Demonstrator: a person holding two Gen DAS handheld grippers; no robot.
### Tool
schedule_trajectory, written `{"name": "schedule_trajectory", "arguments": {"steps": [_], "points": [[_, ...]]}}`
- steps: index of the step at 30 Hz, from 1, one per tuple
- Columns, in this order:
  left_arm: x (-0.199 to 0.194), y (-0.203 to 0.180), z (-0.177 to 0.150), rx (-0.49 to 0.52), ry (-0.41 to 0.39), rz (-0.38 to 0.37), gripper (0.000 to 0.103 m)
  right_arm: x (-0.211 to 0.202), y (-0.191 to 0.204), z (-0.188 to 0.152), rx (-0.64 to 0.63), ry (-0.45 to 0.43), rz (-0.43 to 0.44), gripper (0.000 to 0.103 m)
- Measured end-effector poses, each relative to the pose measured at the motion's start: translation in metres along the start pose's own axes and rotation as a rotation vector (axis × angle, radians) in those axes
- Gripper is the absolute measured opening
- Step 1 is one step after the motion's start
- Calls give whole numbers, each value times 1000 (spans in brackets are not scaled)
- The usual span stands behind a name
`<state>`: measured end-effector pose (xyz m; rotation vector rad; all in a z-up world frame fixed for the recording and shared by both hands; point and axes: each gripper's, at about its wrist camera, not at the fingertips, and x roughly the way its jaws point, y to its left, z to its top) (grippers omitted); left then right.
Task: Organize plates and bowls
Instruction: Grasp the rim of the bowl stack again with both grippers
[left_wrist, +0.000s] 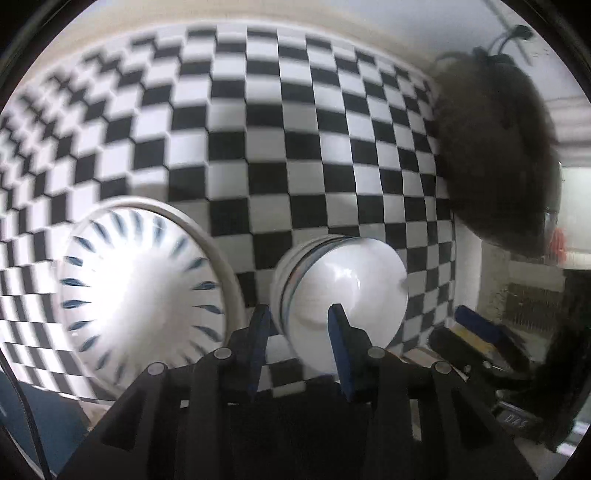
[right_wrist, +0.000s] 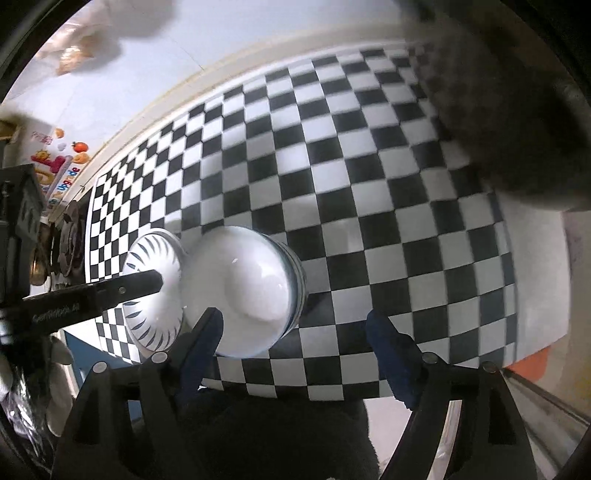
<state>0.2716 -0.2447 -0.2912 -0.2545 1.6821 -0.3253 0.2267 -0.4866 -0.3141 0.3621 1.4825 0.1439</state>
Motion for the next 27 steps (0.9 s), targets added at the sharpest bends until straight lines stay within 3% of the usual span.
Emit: {"name": "schedule_trajectory", "arguments": {"steps": [7,19,24,27], "points": [[38,5,22,-21,108,-45,32,52,-13,15,44,96,67,82],[79,0,47,30,185,22,33,117,-13,23,89,209,122,81],[93,-4,50,79,202,21,36,136,-14,24,119,238,153,74],[94,-4,50,109,181,-7,35,147,-17,23,149,258,196,59]]}}
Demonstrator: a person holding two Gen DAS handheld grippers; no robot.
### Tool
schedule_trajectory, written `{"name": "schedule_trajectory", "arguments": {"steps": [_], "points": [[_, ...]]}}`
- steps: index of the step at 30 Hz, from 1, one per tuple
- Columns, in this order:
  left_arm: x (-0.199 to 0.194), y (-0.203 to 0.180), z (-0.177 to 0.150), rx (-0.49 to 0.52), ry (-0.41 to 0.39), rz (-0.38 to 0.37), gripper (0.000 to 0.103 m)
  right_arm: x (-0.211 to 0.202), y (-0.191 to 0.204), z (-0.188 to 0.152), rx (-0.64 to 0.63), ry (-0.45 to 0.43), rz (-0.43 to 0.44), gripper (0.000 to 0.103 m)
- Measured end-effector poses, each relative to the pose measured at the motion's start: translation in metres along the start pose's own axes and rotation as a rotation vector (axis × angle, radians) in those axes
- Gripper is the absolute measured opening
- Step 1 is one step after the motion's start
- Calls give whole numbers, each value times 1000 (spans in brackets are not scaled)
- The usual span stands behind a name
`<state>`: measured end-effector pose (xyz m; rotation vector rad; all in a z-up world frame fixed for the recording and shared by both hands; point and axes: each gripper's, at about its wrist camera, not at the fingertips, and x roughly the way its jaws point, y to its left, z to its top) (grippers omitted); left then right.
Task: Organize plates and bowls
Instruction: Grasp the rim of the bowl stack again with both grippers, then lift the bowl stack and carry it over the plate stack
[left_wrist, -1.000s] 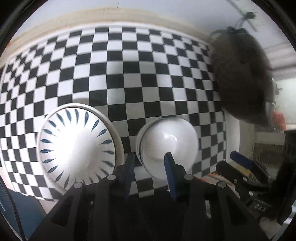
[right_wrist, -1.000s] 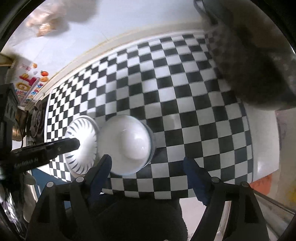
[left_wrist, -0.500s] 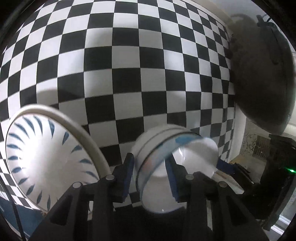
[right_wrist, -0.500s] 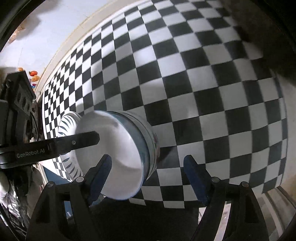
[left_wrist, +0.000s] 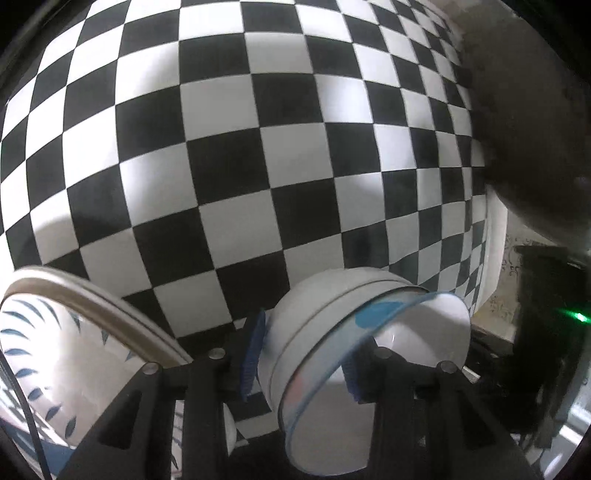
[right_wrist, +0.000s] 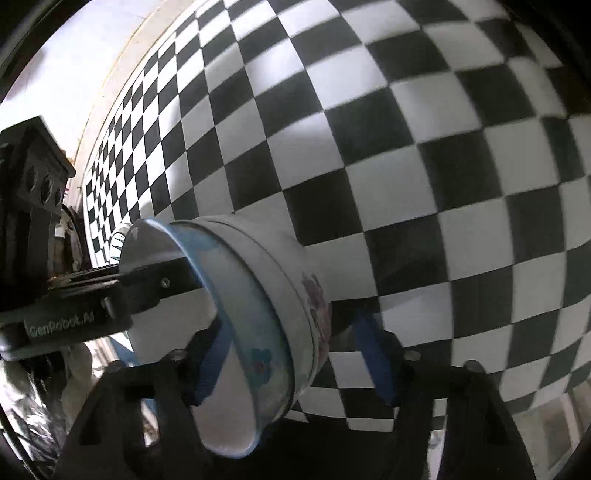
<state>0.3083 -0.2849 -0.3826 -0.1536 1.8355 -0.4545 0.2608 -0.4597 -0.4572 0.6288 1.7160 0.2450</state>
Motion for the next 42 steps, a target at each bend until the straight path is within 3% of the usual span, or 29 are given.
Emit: {"name": "schedule_trajectory", "arguments": {"steps": [2,5,23,42], "points": [[-1,1,-2,13,-13,-11,34,7,-3,2,30,8,62,56],[-3,0,-5,34,-34,-15,33,8,-6,2,65,-4,85,55],[-13,-2,-17,-12,-64,-41,33,11,-12,-10,98,12,142,53],[-64,25,-31,-65,-121,-26,33,-9,49,2,16,22,174,47]]}}
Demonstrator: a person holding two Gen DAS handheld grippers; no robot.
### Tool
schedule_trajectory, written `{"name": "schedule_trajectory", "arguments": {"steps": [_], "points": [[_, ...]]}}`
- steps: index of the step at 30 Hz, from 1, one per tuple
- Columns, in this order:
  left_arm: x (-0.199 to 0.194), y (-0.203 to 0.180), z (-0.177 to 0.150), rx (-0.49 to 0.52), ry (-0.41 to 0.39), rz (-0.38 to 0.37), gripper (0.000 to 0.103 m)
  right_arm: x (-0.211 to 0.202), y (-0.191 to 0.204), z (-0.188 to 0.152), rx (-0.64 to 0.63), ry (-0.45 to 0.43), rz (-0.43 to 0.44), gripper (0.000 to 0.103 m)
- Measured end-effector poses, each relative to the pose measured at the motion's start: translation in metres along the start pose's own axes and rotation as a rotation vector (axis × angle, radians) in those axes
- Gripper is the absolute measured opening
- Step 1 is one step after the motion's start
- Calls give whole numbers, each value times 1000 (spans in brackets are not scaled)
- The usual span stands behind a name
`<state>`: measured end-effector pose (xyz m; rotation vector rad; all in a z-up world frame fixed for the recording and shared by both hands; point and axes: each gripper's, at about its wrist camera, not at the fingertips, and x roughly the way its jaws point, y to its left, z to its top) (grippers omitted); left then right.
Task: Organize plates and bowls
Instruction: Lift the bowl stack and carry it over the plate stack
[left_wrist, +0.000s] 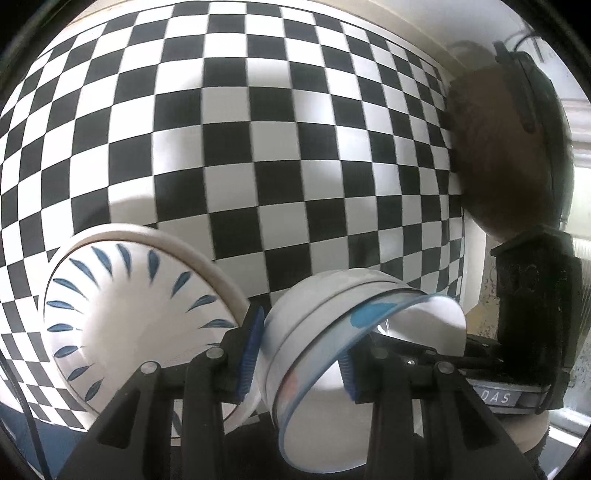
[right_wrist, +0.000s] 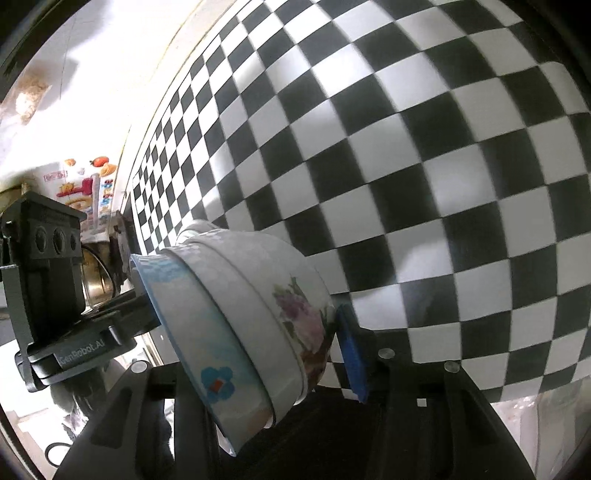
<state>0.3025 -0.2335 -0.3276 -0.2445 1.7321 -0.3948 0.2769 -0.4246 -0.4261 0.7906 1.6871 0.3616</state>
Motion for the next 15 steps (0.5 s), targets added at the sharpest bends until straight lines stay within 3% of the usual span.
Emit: {"name": "schedule_trajectory", "arguments": {"steps": [6,15], "points": [[-14,6,-5,-5,-18,-3,39,8,12,-3,-10,26,14,47],[-38,20,-10,-2,-55,15,39,7,36,-7,-49,36,38,47]]}}
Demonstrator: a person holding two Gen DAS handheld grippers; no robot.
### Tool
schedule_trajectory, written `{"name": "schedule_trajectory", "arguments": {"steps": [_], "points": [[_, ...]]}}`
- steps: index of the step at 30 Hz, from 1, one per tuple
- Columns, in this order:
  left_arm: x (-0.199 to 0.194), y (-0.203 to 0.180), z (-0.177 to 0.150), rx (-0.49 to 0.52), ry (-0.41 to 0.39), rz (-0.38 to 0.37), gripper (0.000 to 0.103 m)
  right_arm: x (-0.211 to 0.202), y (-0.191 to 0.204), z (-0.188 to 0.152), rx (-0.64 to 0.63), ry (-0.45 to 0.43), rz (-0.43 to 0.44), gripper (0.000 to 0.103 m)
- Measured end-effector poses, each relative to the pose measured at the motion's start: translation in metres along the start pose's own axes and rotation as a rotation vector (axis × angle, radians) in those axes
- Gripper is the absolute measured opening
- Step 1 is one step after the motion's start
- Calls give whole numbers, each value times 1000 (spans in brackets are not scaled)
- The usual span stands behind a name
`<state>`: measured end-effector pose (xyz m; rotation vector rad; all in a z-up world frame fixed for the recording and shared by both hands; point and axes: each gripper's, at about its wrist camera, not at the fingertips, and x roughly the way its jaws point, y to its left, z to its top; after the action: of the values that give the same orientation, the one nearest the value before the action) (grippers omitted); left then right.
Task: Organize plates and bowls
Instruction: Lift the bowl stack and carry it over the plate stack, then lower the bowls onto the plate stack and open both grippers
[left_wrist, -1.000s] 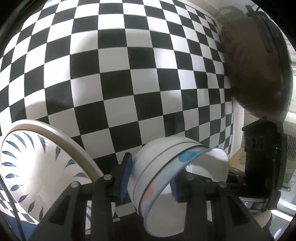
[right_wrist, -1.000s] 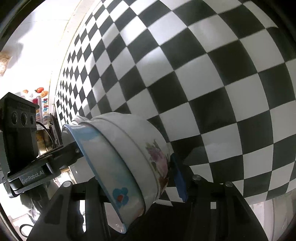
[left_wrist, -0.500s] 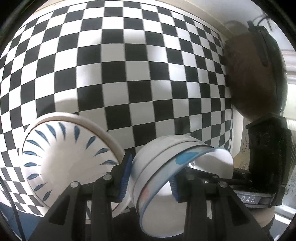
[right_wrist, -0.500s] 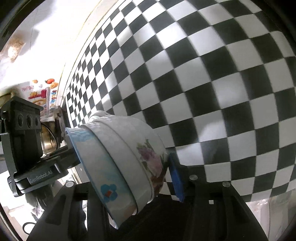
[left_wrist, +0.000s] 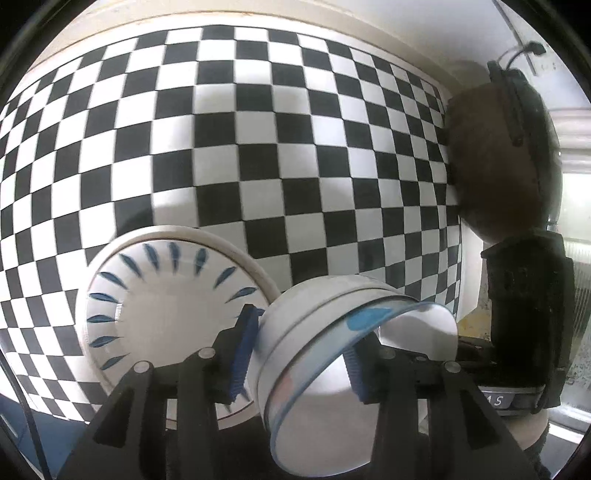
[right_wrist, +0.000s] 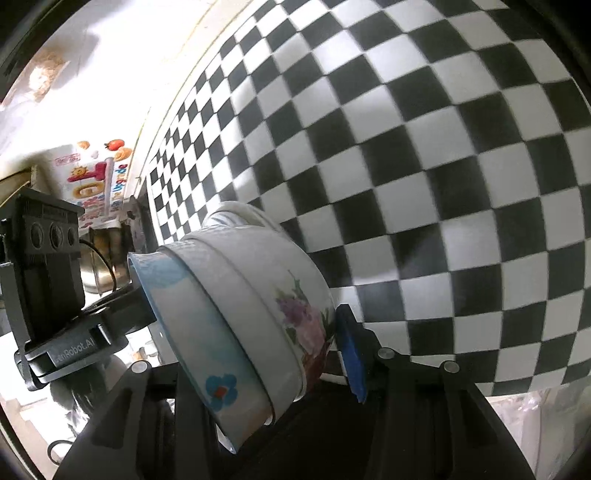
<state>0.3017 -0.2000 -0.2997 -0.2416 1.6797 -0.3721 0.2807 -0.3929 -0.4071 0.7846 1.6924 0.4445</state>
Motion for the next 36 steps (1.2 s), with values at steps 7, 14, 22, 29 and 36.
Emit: {"name": "schedule_trajectory", "arguments": {"steps": [7,14,22,29,36], "points": [[-17,42,-7,-74,-23,22,39,27,36,7,-66,44,8,47],[-16,88,-18,-174,-25,32,39,76,65,14,-123,119,-17,47],[-10,113,-24,-228,-19,31,39,108,78,19,-149,164,-44,47],[-1,117,-27,-233,-3,39,39,118,78,23,-147,166,-68,47],[2,118,-30,-233,3,39,39,118,79,25,-153,164,-78,46]]}}
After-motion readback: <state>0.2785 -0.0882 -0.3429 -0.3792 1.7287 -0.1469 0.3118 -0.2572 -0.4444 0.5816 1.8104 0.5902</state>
